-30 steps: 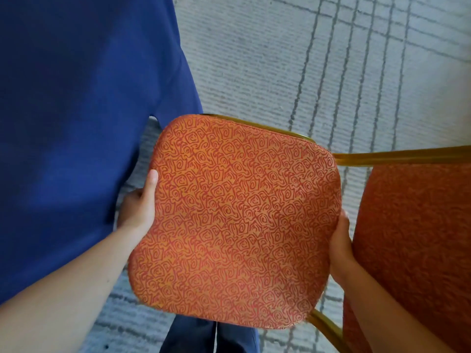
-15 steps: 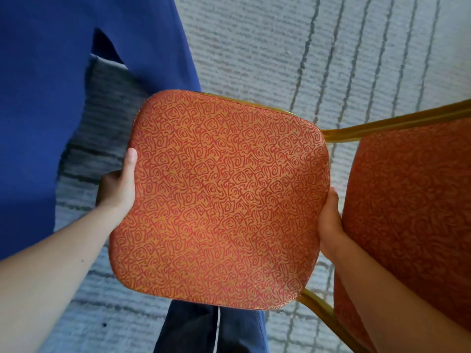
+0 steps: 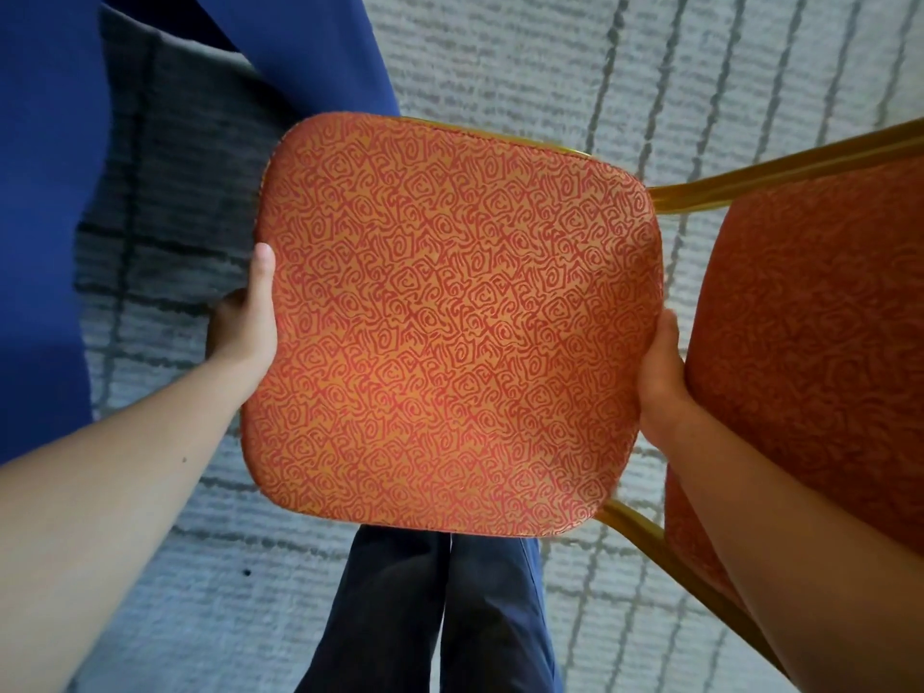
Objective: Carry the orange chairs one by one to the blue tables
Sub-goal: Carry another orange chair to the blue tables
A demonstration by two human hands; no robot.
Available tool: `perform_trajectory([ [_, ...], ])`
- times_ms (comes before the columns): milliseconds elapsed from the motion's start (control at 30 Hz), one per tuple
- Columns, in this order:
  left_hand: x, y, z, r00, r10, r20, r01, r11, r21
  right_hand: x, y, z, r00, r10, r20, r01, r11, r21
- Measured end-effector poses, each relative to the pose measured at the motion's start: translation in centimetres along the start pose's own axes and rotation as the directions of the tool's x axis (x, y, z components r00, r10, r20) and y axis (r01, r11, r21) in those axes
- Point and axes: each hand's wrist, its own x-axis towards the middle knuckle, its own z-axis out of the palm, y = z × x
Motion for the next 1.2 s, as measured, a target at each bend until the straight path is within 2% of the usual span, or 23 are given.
perform_trajectory([
  [133, 0.0, 0.3, 0.1, 0.999, -0.033, 0.026, 0.034, 0.999, -0.009, -0.5, 0.6, 0.1, 0.967, -0.202, -0.156, 0.159, 0.954, -0.254],
  [200, -0.5, 0.6, 0.4, 0.999, -0.019, -0.036, 0.018, 1.000, -0.022, -1.5, 1.2, 0.4, 0.952, -0.254, -0.171, 0.173, 0.907, -0.384],
  [300, -1.5, 1.0, 0.9, 0.985, 0.052, -0.167, -0.054, 0.998, -0.012, -2.9, 1.5, 0.6, 0.945, -0.294, -0.143, 0.209, 0.880, -0.426],
  [467, -4.3, 1.6, 1.1, 0.980, 0.107, -0.165, -0.106, 0.994, 0.014, -5.3, 0.9, 0.1, 0.956, -0.283, -0.070, 0.222, 0.862, -0.456],
  [633, -8.7, 1.4, -0.3, 0.984, 0.173, -0.040, -0.168, 0.980, 0.108, -9.4, -0.1, -1.3, 0.970, -0.240, 0.045, 0.236, 0.875, -0.423],
  [867, -17.3, 2.0, -3.0, 0.967, 0.075, 0.242, -0.089, 0.995, 0.047, -17.4, -1.5, -3.8, 0.953, -0.217, 0.213, 0.301, 0.780, -0.549],
  [1200, -29.0, 5.4, -10.2, 0.886, 0.296, 0.356, -0.282, 0.955, -0.094, -27.5, -2.9, -7.0, 0.855, -0.321, 0.407, 0.517, 0.586, -0.624],
])
